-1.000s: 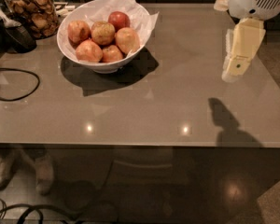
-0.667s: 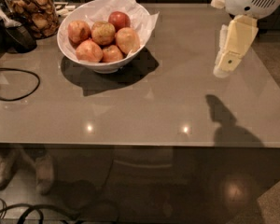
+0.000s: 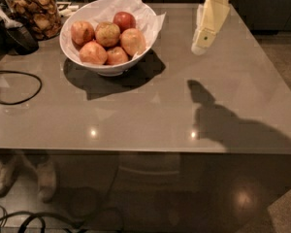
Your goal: Pick apple from white bowl
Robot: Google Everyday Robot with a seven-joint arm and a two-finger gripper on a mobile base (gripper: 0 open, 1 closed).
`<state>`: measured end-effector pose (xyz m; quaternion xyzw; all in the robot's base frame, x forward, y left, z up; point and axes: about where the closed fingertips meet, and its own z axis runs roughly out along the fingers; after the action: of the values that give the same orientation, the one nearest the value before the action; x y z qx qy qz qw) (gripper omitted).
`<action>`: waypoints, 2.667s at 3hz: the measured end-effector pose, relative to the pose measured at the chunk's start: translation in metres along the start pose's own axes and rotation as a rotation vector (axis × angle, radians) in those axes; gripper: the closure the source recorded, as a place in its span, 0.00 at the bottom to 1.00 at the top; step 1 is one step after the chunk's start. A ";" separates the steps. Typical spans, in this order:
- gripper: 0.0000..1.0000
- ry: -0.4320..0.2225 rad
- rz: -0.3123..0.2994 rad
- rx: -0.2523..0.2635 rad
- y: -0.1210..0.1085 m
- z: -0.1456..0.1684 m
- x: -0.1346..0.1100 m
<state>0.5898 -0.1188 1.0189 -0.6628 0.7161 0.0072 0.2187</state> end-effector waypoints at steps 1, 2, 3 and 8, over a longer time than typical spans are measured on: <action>0.00 -0.020 -0.004 0.032 -0.009 -0.004 -0.008; 0.00 -0.031 -0.014 0.046 -0.011 -0.002 -0.011; 0.00 -0.048 -0.055 0.054 -0.030 0.015 -0.037; 0.00 -0.043 -0.081 0.041 -0.073 0.065 -0.076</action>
Offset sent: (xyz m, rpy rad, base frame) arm 0.0050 0.0073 0.0066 0.0186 -0.0462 0.0203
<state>0.6813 -0.0360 1.0053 -0.6862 0.6840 -0.0020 0.2477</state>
